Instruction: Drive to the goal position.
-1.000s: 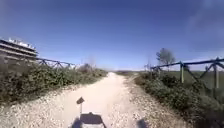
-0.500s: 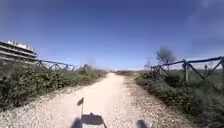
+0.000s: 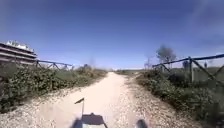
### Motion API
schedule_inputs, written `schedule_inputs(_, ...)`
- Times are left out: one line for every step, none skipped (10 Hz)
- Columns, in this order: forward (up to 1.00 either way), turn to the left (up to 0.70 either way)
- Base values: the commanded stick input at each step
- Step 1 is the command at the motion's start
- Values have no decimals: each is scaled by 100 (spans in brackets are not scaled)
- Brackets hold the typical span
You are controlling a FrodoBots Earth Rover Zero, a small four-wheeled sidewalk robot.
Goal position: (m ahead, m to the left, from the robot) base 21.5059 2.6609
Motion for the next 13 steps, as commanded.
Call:
schedule_inputs(50,0)
schedule_inputs(50,0)
schedule_inputs(50,0)
schedule_inputs(50,0)
schedule_inputs(50,0)
schedule_inputs(50,0)
schedule_inputs(50,0)
schedule_inputs(50,0)
schedule_inputs(50,0)
schedule_inputs(50,0)
schedule_inputs(50,0)
schedule_inputs(50,0)
schedule_inputs(50,0)
